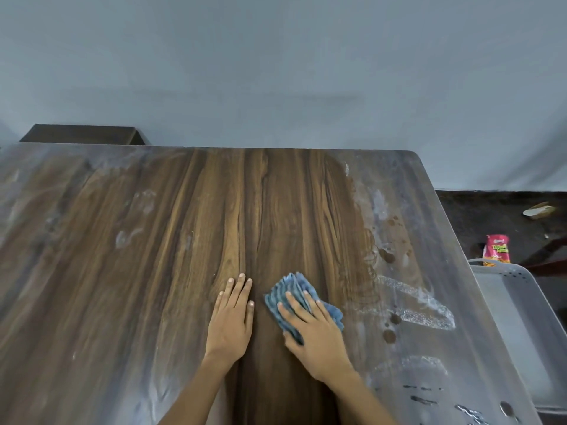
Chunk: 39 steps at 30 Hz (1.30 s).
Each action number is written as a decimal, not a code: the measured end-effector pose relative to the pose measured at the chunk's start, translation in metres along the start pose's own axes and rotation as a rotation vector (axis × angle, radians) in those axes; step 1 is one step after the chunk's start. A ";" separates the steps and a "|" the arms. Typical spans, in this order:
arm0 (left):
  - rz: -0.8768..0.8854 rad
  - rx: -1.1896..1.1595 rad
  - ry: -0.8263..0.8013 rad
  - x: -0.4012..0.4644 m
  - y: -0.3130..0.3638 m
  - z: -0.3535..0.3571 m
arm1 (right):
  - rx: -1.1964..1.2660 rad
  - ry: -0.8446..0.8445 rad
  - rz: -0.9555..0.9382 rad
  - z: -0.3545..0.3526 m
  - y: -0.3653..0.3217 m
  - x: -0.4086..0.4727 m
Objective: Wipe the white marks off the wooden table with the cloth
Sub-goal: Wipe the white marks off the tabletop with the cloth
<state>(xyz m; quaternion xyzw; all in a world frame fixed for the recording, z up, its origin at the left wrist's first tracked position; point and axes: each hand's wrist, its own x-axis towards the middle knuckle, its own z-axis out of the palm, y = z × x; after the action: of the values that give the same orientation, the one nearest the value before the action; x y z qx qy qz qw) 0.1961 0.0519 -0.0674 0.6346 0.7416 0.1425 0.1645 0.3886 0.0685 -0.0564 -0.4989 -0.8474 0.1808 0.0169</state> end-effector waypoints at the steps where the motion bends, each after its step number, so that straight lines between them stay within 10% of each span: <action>1: 0.001 -0.005 -0.001 -0.001 0.000 0.000 | -0.042 0.036 0.029 -0.002 0.009 -0.010; 10: 0.004 -0.009 -0.010 -0.016 -0.006 0.000 | 0.057 0.200 0.568 -0.027 0.038 0.049; 22: 0.014 -0.013 -0.015 -0.038 -0.014 0.000 | 0.009 -0.047 0.029 0.018 -0.026 -0.037; 35: -0.015 -0.021 0.016 -0.063 -0.015 0.003 | 0.122 0.078 0.476 -0.024 0.027 -0.006; 39: -0.013 -0.045 0.015 -0.064 -0.014 0.001 | 0.095 -0.010 0.194 -0.014 -0.005 -0.010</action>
<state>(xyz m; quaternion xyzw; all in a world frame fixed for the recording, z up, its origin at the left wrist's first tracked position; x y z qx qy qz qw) 0.1933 -0.0138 -0.0699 0.6248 0.7436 0.1629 0.1739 0.3927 0.0617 -0.0401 -0.5764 -0.7856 0.2241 0.0187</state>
